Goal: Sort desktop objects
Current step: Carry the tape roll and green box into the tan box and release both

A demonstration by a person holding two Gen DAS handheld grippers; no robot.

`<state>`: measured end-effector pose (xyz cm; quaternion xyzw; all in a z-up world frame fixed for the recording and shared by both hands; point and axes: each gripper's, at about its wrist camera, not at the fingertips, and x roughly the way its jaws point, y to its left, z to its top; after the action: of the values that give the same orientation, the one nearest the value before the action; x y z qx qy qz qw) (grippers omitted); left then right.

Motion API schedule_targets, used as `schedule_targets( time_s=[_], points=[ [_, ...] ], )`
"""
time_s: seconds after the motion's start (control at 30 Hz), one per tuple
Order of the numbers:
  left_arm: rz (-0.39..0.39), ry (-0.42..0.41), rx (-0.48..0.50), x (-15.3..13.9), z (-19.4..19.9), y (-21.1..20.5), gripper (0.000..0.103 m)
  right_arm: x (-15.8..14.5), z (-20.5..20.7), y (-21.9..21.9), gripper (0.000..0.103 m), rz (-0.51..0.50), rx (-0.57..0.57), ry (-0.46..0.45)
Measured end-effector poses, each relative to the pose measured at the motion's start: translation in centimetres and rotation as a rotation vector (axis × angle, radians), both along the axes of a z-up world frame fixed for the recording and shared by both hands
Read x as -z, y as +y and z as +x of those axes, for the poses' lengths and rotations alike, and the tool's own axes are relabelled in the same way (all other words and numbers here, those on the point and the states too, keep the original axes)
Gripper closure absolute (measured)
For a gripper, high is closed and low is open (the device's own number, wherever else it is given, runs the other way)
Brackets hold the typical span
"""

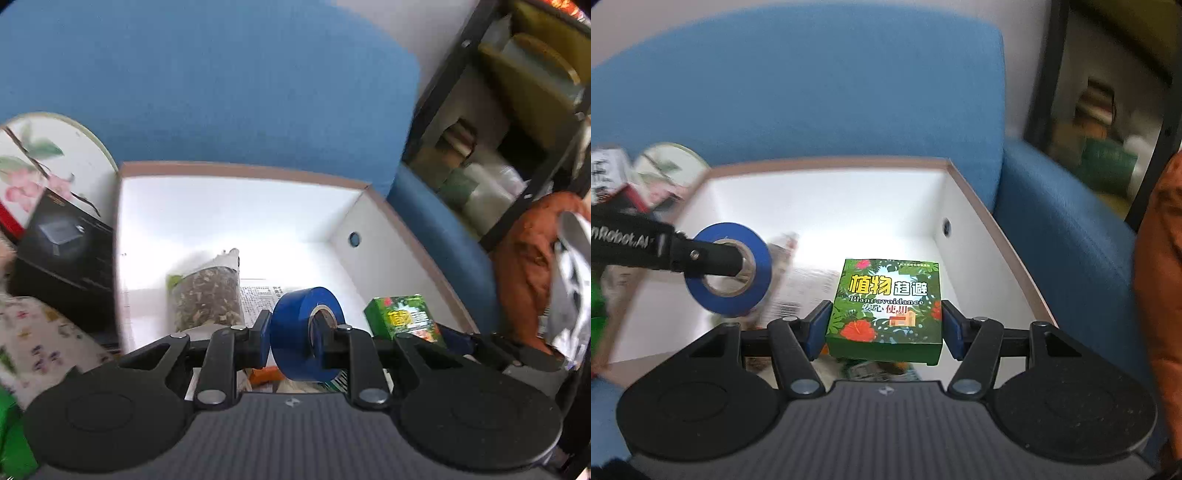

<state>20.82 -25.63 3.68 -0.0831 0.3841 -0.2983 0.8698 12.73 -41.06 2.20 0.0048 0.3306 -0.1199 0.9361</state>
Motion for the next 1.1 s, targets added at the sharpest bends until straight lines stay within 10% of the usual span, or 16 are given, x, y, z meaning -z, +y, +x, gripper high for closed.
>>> schedule_targets(
  time_s=[0.4,0.53,0.7,1.1],
  points=[
    [0.010,0.040,0.017,1.8,2.8,-2.5,0.081,1.8,4.9,-3.0,0.042,0.028,0.007,0.159],
    [-0.026,0.020,0.017,1.4,2.5,-2.0,0.031,1.9,5.2,-3.1,0.039,0.050,-0.012,0.161],
    [-0.040,0.012,0.002,0.7,2.2,-1.5,0.014,1.3,4.3,-3.4,0.023,0.084,-0.013,0.118],
    [0.024,-0.054,0.008,-1.0,0.1,-1.1,0.011,-0.3,2.8,-2.1,0.013,0.082,-0.032,0.106]
  ],
)
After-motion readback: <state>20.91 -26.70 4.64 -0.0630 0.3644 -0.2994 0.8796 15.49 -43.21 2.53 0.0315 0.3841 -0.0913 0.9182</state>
